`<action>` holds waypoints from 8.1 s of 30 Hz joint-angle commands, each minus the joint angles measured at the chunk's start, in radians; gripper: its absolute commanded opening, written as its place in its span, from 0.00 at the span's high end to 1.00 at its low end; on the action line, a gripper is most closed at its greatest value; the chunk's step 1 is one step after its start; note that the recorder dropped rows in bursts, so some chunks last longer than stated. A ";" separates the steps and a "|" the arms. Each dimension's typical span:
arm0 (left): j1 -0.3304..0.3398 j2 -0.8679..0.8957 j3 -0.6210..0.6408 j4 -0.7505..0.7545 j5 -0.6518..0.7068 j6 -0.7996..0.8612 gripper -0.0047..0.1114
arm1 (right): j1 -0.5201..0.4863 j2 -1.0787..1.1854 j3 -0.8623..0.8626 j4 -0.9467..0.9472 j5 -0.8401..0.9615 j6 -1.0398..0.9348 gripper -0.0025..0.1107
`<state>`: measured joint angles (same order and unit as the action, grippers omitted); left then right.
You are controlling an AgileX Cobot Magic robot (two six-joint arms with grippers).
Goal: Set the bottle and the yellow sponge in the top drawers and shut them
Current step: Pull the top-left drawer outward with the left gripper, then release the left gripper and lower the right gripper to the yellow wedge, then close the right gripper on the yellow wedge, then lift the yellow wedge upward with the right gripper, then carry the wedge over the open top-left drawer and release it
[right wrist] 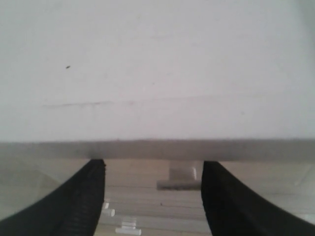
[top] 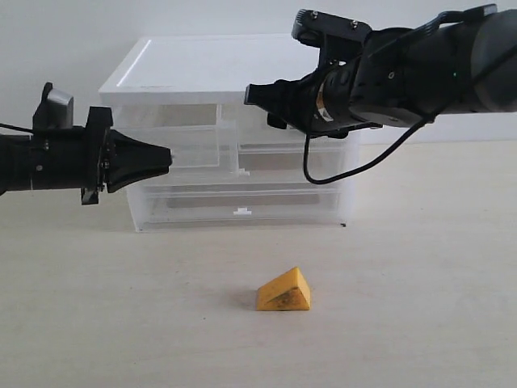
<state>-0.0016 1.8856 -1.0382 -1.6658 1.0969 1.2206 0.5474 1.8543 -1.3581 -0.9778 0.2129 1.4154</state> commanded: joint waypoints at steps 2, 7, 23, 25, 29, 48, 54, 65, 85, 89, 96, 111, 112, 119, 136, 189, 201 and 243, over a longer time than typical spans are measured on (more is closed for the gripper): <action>-0.008 -0.086 0.049 -0.010 0.124 0.063 0.93 | -0.020 0.046 -0.040 -0.051 -0.098 -0.009 0.50; -0.008 -0.141 0.135 -0.019 0.124 0.095 0.93 | -0.020 0.046 -0.040 -0.049 -0.098 -0.017 0.50; 0.019 -0.164 0.165 -0.036 0.096 0.103 0.71 | 0.052 -0.179 0.218 -0.042 -0.063 -0.133 0.50; 0.034 -0.164 0.165 -0.043 0.091 0.103 0.55 | 0.052 -0.191 0.250 -0.042 -0.068 -0.137 0.50; 0.038 -0.164 0.165 -0.026 0.019 0.096 0.52 | 0.052 -0.192 0.294 -0.013 -0.115 -0.144 0.50; 0.039 -0.164 0.165 0.190 -0.176 0.063 0.29 | 0.054 -0.192 0.428 -0.013 -0.160 -0.405 0.50; 0.039 -0.164 0.242 0.372 -0.213 0.055 0.29 | 0.054 -0.153 0.487 -0.034 -0.252 -0.532 0.50; 0.039 -0.164 0.377 0.216 -0.304 0.223 0.29 | 0.054 -0.096 0.581 -0.267 -0.382 -0.631 0.51; 0.039 -0.164 0.386 0.163 -0.282 0.255 0.29 | 0.051 0.039 0.525 -0.281 -0.299 -0.790 0.50; 0.039 -0.164 0.386 0.159 -0.282 0.257 0.29 | 0.051 0.039 0.503 -0.289 -0.180 -0.861 0.50; 0.039 -0.164 0.386 0.159 -0.282 0.260 0.29 | 0.051 0.039 0.465 -0.291 -0.291 -0.972 0.50; 0.039 -0.164 0.386 0.159 -0.278 0.264 0.29 | 0.051 0.042 0.463 -0.291 -0.509 -0.995 0.50; 0.039 -0.164 0.386 0.159 -0.278 0.264 0.29 | 0.051 0.042 0.463 -0.291 -0.495 -0.995 0.51; 0.039 -0.164 0.386 0.159 -0.278 0.264 0.29 | 0.051 0.042 0.463 -0.291 -0.459 -0.956 0.62; 0.039 -0.164 0.386 0.159 -0.278 0.264 0.29 | 0.051 0.042 0.519 -0.342 -0.429 -0.856 0.66; 0.039 -0.164 0.389 0.159 -0.269 0.268 0.29 | 0.051 -0.106 0.495 0.262 -0.273 -0.296 0.45; 0.039 -0.164 0.389 0.159 -0.211 0.291 0.29 | 0.051 0.083 0.460 0.393 -0.362 -0.289 0.45; 0.039 -0.164 0.389 0.115 -0.209 0.325 0.29 | 0.103 -0.308 0.388 0.391 -0.220 -0.612 0.98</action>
<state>0.0335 1.7289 -0.6571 -1.5402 0.8717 1.5341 0.6478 1.5955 -0.9717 -0.5875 0.0586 0.8124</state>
